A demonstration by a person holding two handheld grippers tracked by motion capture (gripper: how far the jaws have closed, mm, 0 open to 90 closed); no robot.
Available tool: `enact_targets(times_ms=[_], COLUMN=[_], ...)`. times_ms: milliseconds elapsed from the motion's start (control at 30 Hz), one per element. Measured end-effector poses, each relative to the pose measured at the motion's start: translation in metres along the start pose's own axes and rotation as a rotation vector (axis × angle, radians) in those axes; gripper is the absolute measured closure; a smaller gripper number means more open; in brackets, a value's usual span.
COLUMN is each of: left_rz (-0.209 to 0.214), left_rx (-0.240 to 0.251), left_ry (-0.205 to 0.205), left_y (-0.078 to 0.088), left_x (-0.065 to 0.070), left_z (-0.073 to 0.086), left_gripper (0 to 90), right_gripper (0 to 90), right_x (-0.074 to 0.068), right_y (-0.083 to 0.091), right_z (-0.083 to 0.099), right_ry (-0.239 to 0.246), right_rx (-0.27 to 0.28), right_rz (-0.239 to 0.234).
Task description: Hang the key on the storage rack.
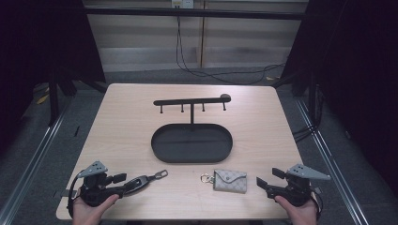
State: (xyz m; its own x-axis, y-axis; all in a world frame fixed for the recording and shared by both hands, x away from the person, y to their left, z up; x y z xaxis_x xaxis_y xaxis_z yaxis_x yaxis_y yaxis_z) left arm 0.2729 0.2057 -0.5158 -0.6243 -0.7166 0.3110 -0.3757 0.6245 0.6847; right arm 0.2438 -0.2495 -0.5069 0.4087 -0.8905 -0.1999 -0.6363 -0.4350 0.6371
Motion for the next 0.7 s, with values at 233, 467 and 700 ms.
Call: enact_targets(times_ms=[233, 467, 700], left_rz=[-0.01, -0.014, -0.007], left_rx=[-0.004, 0.005, -0.022], left_ry=[-0.004, 0.007, -0.028], left_y=[0.0023, 0.0042, 0.0024], left_x=[-0.0005, 0.0003, 0.0045], left_z=[0.0018, 0.0015, 0.0038], left_gripper=[41.8, 39.9, 40.0], right_gripper=[22.6, 22.6, 22.7], right_x=[0.0024, -0.0009, -0.0033], right_y=[-0.0014, 0.0006, 0.0007], right_z=[-0.0003, 0.0008, 0.001], right_ry=[-0.011, -0.001, 0.008], right_rx=[-0.006, -0.004, -0.009], right_rz=[0.006, -0.008, -0.009])
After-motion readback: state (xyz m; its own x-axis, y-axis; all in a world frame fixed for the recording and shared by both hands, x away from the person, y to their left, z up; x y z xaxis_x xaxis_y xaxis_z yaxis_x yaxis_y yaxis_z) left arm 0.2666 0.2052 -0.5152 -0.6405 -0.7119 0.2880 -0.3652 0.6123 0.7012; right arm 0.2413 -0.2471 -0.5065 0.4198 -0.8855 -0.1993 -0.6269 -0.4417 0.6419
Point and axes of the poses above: each handheld gripper's, and its own axes: y roughly backward along the jaws, z roughly out of its underside, x roughly to its right, the point moved 9 cm from there along -y, roughly forward along the jaws, and after that the axes turned 7 degrees about -x, right-handed, at the moved point
